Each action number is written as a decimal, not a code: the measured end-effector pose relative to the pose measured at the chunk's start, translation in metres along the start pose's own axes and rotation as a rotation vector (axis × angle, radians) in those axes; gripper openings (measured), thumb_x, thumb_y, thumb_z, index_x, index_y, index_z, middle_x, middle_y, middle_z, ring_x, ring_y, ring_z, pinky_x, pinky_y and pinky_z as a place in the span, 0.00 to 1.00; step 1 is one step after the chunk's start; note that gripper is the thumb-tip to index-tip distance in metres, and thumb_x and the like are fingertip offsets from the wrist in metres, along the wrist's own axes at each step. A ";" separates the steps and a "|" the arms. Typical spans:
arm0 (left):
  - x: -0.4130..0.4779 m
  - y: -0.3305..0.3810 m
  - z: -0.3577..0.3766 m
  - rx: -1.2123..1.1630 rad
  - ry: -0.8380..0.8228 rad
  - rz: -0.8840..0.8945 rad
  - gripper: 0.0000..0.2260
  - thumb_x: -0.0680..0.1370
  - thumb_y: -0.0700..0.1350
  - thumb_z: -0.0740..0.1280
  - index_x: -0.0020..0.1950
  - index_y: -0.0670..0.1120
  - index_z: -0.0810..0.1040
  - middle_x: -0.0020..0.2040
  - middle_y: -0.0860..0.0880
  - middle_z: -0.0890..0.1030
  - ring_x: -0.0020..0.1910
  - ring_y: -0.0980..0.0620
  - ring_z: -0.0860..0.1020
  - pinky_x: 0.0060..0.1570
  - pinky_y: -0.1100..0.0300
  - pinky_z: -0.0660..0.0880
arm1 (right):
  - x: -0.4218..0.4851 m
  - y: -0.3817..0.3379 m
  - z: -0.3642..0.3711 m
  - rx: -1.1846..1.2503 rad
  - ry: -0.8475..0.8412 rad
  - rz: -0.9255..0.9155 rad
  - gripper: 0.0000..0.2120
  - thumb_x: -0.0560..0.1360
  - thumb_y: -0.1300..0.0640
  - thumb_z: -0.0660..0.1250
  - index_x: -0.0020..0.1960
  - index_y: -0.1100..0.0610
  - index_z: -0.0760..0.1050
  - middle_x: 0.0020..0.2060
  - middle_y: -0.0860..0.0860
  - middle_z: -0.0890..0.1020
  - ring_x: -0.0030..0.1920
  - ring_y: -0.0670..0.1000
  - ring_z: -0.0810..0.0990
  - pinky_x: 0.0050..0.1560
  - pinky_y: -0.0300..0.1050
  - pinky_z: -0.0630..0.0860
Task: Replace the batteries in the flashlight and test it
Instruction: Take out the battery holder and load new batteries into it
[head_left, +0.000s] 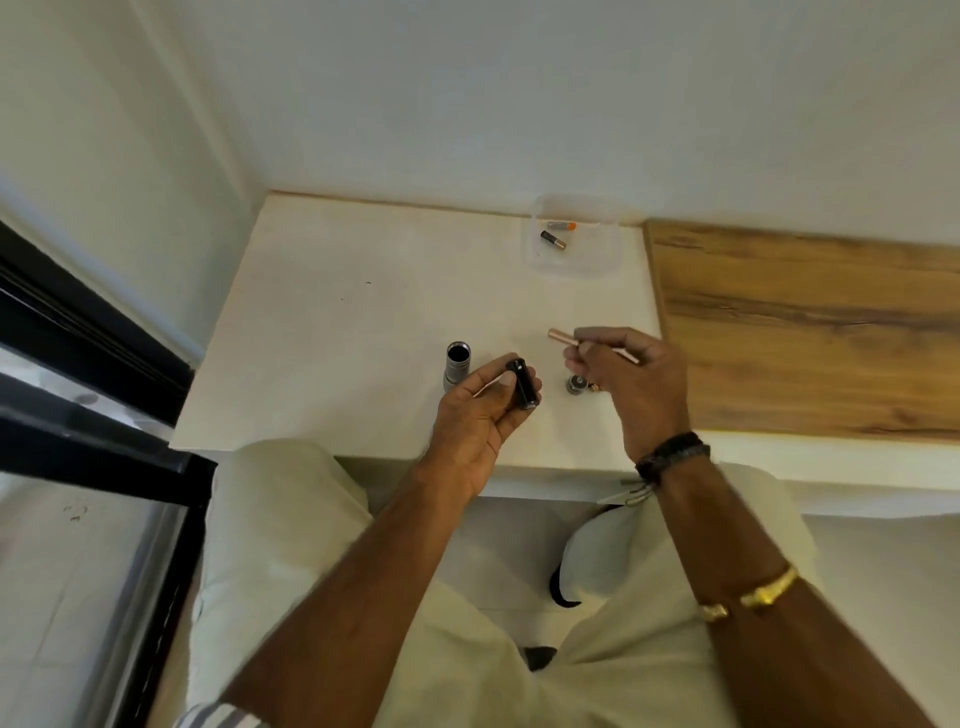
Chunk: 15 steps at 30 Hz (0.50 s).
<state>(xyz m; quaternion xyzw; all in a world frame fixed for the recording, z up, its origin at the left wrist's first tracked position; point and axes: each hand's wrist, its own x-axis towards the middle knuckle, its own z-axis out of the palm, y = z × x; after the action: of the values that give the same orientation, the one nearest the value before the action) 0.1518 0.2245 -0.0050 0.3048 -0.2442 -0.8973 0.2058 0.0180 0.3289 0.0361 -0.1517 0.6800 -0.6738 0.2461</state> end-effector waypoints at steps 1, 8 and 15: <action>-0.001 0.000 -0.002 0.014 0.003 0.001 0.11 0.80 0.34 0.64 0.62 0.38 0.78 0.52 0.39 0.84 0.51 0.44 0.84 0.50 0.54 0.82 | -0.010 0.002 -0.001 0.038 -0.043 0.021 0.08 0.75 0.69 0.71 0.49 0.60 0.86 0.43 0.59 0.88 0.47 0.58 0.88 0.49 0.45 0.84; -0.015 0.004 -0.015 0.110 0.008 0.017 0.12 0.81 0.35 0.64 0.64 0.38 0.77 0.54 0.39 0.84 0.54 0.44 0.84 0.53 0.53 0.81 | -0.049 0.011 -0.007 0.046 -0.173 0.044 0.08 0.71 0.69 0.76 0.50 0.63 0.85 0.46 0.61 0.88 0.56 0.64 0.85 0.62 0.58 0.80; -0.024 -0.001 -0.013 0.187 -0.035 0.028 0.12 0.80 0.35 0.65 0.63 0.38 0.78 0.56 0.38 0.83 0.54 0.44 0.83 0.53 0.53 0.81 | -0.063 0.010 -0.005 -0.120 -0.187 -0.064 0.09 0.72 0.69 0.76 0.48 0.58 0.86 0.43 0.60 0.88 0.48 0.61 0.88 0.58 0.59 0.82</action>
<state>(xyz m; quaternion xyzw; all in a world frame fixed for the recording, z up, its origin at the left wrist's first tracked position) 0.1776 0.2337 -0.0033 0.3033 -0.3347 -0.8729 0.1844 0.0697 0.3673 0.0338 -0.2499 0.6879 -0.6224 0.2774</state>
